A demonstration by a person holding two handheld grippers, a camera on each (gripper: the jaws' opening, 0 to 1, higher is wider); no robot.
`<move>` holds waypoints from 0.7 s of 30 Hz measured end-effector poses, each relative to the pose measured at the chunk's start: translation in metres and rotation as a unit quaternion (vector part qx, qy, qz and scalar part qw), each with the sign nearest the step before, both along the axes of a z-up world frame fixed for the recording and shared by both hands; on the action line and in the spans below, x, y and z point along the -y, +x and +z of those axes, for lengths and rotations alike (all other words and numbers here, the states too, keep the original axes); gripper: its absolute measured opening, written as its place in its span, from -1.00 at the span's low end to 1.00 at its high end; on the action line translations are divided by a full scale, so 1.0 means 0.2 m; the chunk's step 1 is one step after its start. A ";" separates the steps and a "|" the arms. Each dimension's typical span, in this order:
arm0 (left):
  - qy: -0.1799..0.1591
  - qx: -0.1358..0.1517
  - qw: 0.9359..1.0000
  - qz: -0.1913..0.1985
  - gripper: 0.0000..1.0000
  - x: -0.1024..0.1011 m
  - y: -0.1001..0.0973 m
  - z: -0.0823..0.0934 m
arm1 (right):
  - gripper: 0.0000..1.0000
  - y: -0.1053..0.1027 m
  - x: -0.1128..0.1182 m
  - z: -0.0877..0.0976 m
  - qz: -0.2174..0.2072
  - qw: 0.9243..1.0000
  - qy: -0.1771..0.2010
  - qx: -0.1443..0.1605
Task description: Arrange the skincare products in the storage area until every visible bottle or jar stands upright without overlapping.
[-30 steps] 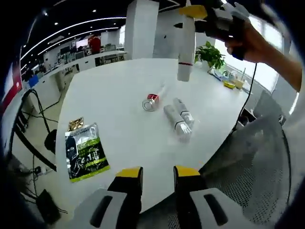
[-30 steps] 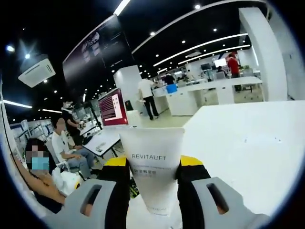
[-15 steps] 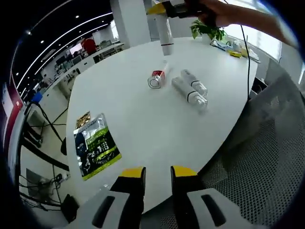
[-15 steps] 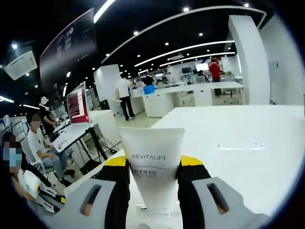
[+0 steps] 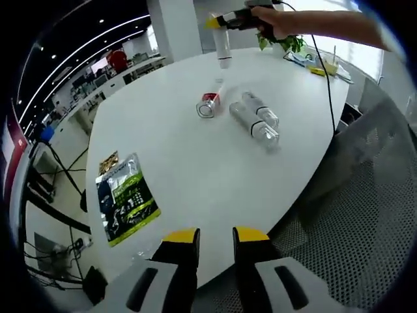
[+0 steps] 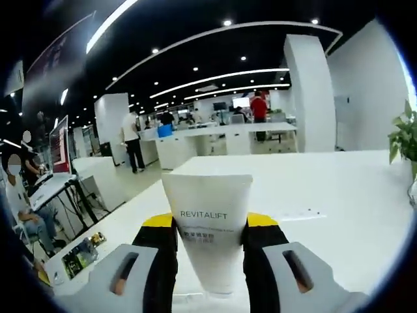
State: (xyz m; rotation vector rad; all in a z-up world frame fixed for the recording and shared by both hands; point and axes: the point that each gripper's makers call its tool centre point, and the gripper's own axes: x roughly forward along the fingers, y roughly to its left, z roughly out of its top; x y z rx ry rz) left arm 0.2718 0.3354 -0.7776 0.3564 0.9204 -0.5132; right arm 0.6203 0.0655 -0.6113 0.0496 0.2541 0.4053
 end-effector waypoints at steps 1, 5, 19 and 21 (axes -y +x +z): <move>0.002 -0.001 1.000 0.000 -0.58 0.00 0.00 0.00 | -0.29 0.02 -0.01 -0.02 -0.001 1.000 -0.005 0.002; 0.001 -0.001 1.000 0.002 -0.58 0.00 0.00 0.00 | -0.29 0.09 -0.05 -0.08 -0.003 1.000 -0.008 -0.007; 0.003 -0.003 1.000 -0.003 -0.59 0.00 0.00 -0.01 | -0.29 0.12 -0.24 -0.24 -0.001 1.000 -0.018 -0.017; 0.002 -0.002 1.000 -0.001 -0.59 -0.01 0.00 0.00 | -0.29 0.12 -0.26 -0.25 -0.002 1.000 -0.023 -0.015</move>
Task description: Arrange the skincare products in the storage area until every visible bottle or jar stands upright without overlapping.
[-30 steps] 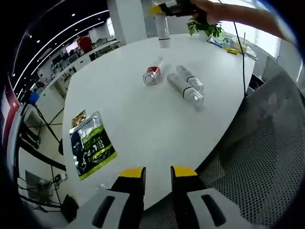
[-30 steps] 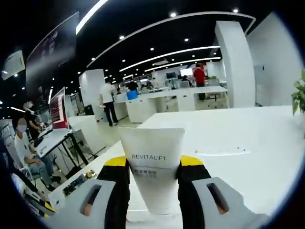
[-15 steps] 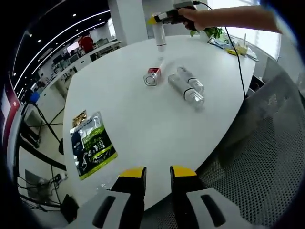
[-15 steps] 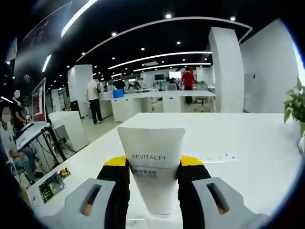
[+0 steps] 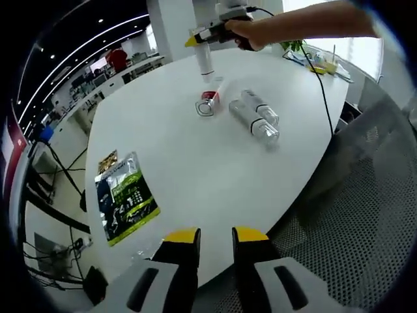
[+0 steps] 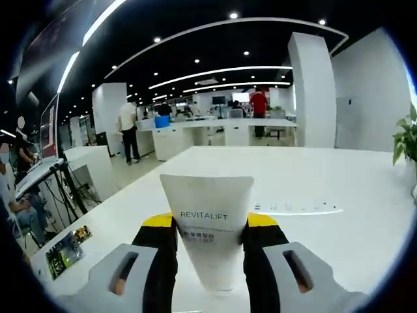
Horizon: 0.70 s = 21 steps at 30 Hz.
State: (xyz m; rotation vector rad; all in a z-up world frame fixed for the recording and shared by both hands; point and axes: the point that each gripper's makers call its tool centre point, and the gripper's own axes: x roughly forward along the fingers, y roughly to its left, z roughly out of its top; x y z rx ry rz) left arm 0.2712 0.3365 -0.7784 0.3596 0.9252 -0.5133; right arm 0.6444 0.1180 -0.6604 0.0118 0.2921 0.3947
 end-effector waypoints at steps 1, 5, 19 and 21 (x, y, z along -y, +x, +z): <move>0.000 0.001 1.000 0.001 -0.59 0.00 0.00 0.00 | -0.29 0.00 -0.01 -0.01 -0.003 1.000 -0.009 0.003; 0.001 0.000 1.000 -0.004 -0.60 0.00 0.00 0.00 | -0.28 -0.01 -0.01 -0.03 -0.014 1.000 -0.016 0.009; 0.000 0.001 1.000 -0.004 -0.60 0.00 0.00 0.00 | -0.25 -0.02 0.02 -0.06 -0.031 0.999 -0.011 0.024; 0.001 0.000 1.000 -0.004 -0.60 0.00 0.00 0.00 | -0.25 -0.01 0.02 -0.06 -0.025 1.000 -0.010 0.014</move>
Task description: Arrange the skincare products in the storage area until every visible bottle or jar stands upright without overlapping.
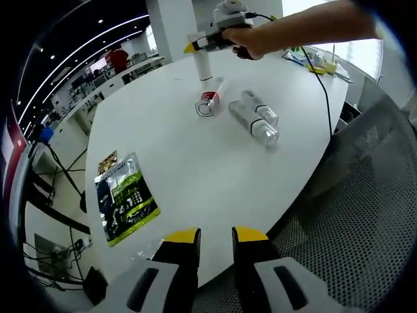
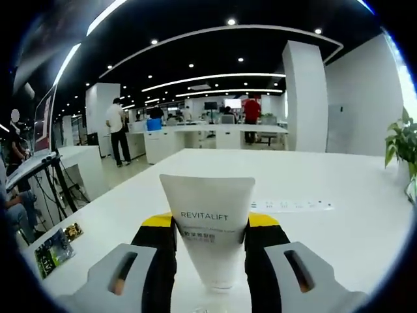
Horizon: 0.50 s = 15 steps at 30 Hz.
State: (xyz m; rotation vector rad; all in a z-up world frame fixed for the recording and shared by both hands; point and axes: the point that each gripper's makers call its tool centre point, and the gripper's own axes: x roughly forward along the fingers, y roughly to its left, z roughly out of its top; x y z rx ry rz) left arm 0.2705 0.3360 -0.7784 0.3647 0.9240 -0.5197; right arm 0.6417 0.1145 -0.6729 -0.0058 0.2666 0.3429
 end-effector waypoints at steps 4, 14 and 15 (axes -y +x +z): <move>0.001 -0.001 1.000 -0.001 -0.60 0.00 0.00 0.00 | -0.23 -0.02 -0.01 0.01 0.013 1.000 0.008 -0.006; 0.001 -0.001 1.000 -0.001 -0.60 0.00 0.00 -0.01 | 0.15 -0.14 0.07 0.06 0.024 0.999 0.024 -0.010; 0.001 -0.001 1.000 -0.001 -0.60 0.00 0.00 -0.01 | 0.16 -0.16 0.08 0.06 0.029 0.999 0.018 -0.010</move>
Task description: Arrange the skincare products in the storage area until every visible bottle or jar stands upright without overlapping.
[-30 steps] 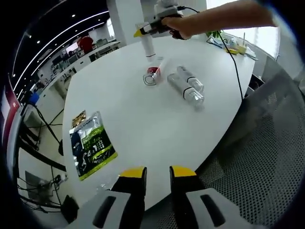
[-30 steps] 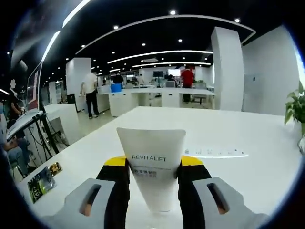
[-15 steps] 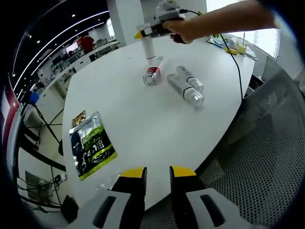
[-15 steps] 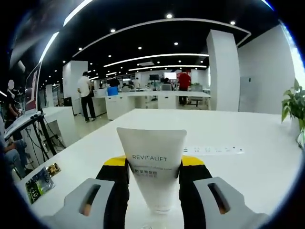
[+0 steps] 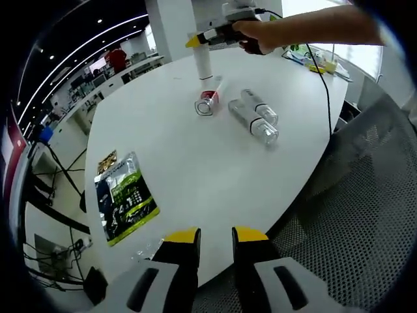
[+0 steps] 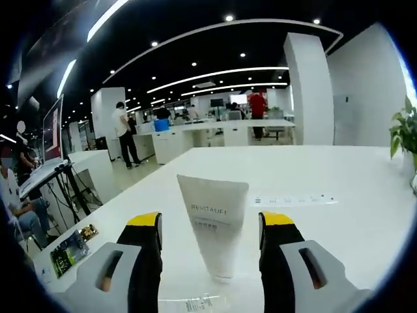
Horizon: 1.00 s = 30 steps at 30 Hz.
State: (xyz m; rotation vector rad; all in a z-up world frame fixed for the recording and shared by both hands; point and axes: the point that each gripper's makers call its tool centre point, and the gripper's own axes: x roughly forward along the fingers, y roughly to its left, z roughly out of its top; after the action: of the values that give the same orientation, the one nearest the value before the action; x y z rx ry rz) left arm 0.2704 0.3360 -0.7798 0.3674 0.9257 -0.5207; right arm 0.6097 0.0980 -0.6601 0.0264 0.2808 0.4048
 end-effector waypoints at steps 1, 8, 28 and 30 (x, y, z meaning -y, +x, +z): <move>0.000 0.001 1.000 0.000 -0.60 0.00 0.00 0.00 | 0.17 -0.02 0.02 0.01 0.003 1.000 -0.005 0.002; 0.000 0.003 1.000 0.004 -0.60 -0.01 0.00 0.01 | -0.08 -0.28 0.06 0.18 0.082 0.995 -0.050 0.027; 0.005 0.000 1.000 0.002 -0.60 -0.01 0.00 0.00 | -0.25 -0.54 -0.30 -0.43 0.515 0.726 -0.449 -0.074; 0.006 0.001 1.000 0.004 -0.60 -0.01 0.00 0.00 | -0.23 -0.51 -0.31 -0.49 0.528 0.707 -0.460 -0.098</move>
State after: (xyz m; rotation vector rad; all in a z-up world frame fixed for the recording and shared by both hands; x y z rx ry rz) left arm 0.2708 0.3387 -0.7797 0.3757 0.9284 -0.5076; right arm 0.5068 0.1592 -0.7581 -1.1501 0.6844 1.3808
